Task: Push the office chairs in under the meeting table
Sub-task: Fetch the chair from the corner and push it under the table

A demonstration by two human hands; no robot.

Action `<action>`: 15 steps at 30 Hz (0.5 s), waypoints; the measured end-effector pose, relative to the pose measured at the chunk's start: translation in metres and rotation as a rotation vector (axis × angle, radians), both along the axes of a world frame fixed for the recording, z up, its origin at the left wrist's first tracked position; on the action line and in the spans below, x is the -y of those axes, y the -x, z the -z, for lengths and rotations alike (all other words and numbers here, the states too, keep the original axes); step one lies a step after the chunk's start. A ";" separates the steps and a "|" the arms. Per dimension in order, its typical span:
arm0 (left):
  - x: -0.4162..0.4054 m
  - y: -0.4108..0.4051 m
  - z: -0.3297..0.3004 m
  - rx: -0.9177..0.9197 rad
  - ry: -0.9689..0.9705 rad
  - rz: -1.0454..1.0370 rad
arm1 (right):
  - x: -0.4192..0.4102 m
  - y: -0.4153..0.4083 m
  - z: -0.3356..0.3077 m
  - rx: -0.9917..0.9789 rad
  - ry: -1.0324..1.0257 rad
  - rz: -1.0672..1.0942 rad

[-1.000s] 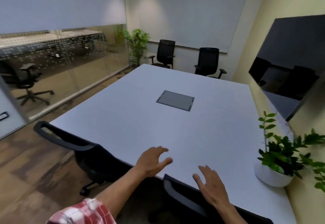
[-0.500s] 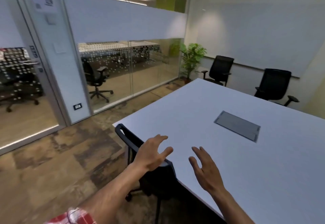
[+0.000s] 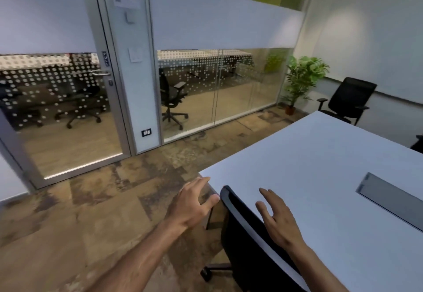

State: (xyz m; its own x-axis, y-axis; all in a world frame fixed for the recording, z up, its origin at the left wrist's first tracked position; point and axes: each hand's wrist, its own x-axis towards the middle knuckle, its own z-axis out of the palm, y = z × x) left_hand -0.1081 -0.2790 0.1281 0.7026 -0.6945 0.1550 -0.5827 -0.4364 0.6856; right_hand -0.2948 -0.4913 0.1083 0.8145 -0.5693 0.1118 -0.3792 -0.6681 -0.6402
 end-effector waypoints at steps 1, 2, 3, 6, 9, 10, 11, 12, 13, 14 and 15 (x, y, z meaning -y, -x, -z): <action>-0.002 -0.030 0.007 -0.037 -0.003 -0.027 | 0.005 -0.037 0.006 -0.018 -0.008 -0.028; -0.002 -0.044 0.008 -0.027 -0.006 -0.029 | 0.010 -0.056 0.006 -0.022 0.003 -0.037; -0.002 -0.065 0.010 -0.021 -0.018 -0.040 | 0.015 -0.083 0.006 -0.024 0.008 -0.053; 0.000 -0.131 0.014 -0.019 -0.074 -0.040 | 0.031 -0.167 0.012 -0.031 -0.014 -0.111; 0.007 -0.208 0.015 -0.024 -0.140 -0.020 | 0.050 -0.249 0.017 -0.025 -0.069 -0.151; 0.009 -0.233 0.014 -0.025 -0.153 -0.017 | 0.055 -0.274 0.019 -0.022 -0.082 -0.157; 0.012 -0.258 0.012 -0.019 -0.171 -0.015 | 0.059 -0.297 0.020 -0.016 -0.093 -0.158; 0.017 -0.282 0.010 -0.002 -0.195 -0.012 | 0.062 -0.321 0.020 -0.009 -0.104 -0.165; 0.022 -0.307 0.007 0.012 -0.217 -0.010 | 0.065 -0.344 0.018 -0.006 -0.110 -0.171; 0.029 -0.331 0.005 0.019 -0.228 -0.012 | 0.069 -0.367 0.016 -0.002 -0.106 -0.178; 0.036 -0.354 0.003 0.017 -0.227 -0.015 | 0.073 -0.388 0.013 0.001 -0.101 -0.183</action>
State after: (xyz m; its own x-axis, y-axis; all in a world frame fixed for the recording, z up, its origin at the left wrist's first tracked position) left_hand 0.2458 -0.3151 0.1247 0.7117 -0.7024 0.0083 -0.5858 -0.5870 0.5587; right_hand 0.0928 -0.5640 0.0949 0.9053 -0.4201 0.0627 -0.2565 -0.6583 -0.7077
